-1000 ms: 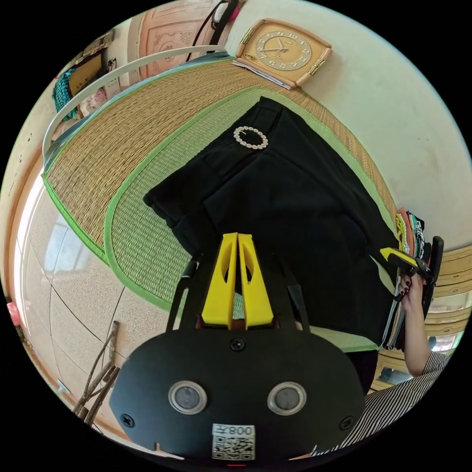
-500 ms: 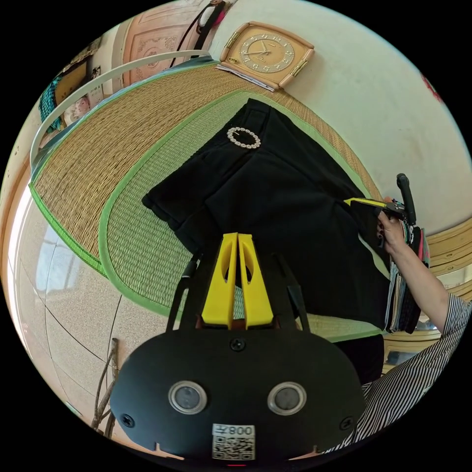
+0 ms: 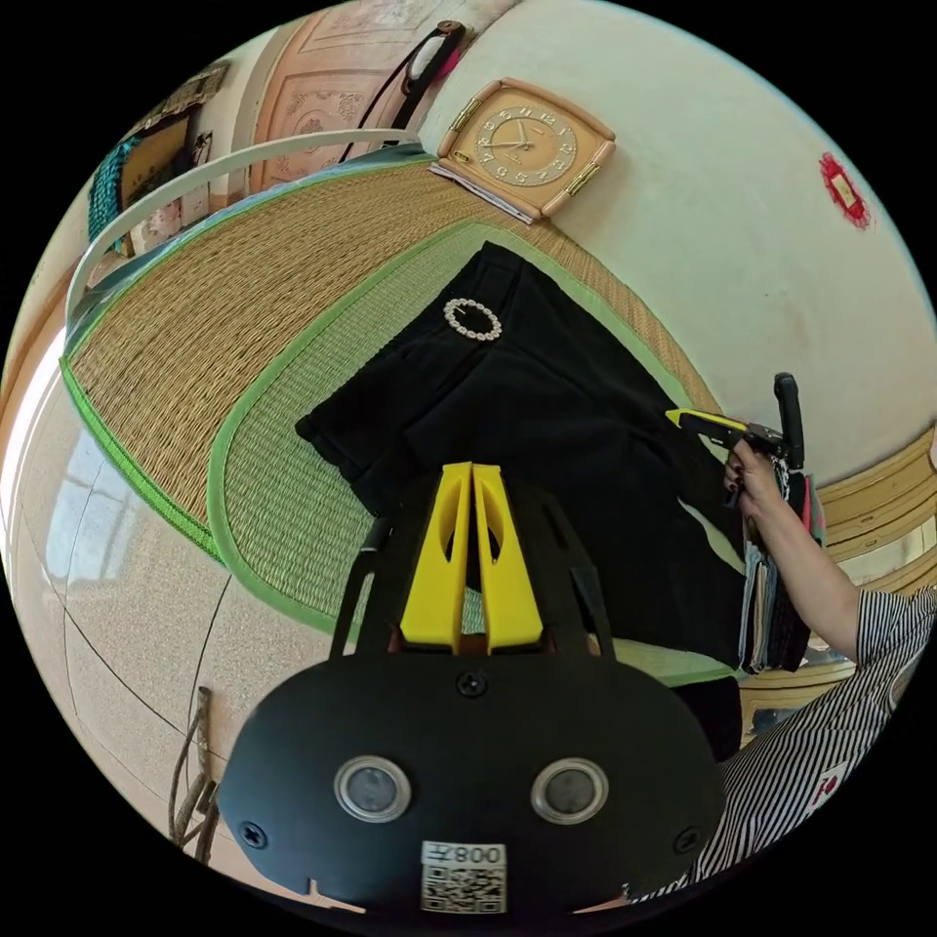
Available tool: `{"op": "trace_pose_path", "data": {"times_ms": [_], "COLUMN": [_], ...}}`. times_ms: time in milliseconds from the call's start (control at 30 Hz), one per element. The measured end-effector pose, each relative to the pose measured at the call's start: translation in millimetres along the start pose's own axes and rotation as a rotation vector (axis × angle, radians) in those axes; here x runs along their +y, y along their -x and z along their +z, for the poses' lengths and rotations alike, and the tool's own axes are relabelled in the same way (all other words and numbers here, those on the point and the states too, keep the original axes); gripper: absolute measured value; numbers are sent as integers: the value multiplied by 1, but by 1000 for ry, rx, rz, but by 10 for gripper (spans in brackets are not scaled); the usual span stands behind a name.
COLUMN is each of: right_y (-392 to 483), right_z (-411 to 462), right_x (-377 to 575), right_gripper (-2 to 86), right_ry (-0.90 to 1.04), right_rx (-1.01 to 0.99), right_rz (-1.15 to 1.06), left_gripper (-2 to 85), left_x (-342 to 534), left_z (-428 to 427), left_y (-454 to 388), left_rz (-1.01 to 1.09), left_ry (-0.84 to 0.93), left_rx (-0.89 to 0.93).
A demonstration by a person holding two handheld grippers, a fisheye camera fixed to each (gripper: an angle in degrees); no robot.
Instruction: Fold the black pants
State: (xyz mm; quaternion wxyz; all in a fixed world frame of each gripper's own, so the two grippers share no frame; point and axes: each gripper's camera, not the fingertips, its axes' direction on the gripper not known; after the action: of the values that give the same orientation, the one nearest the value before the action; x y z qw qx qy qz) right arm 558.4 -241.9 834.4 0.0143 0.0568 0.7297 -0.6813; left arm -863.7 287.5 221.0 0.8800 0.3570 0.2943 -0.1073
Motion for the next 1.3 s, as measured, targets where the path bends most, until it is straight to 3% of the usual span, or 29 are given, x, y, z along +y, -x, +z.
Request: {"op": "trace_pose_path", "data": {"times_ms": [167, 300, 433, 633, 900, 1167, 1300], "right_y": [-2, -18, 5, 40, 34, 32, 36], "right_z": [36, 28, 7, 33, 45, 19, -22], "right_x": [-28, -38, -59, -121, -161, -151, -85], "right_gripper": [1, 0, 0, 1, 0, 1, 1], "right_ry": [127, 83, -27, 24, 55, 8, -48], "right_rx": [14, 30, -1, -22, 28, 14, -98], "right_rz": [29, 99, 16, -61, -29, -23, -79], "left_gripper": [1, 1, 1, 1, 1, 1, 1], "left_x": [8, 18, 24, 31, 50, 64, 75], "left_z": [-1, -17, -27, -1, -5, -7, -11], "left_y": [8, 8, -12, -44, -47, -63, -82], "left_rz": [-16, -29, 50, 147, 164, 165, 201], "left_ry": [28, 9, -41, 72, 47, 43, 21], "left_rx": [-33, -33, 48, 22, 50, 22, 96]}}
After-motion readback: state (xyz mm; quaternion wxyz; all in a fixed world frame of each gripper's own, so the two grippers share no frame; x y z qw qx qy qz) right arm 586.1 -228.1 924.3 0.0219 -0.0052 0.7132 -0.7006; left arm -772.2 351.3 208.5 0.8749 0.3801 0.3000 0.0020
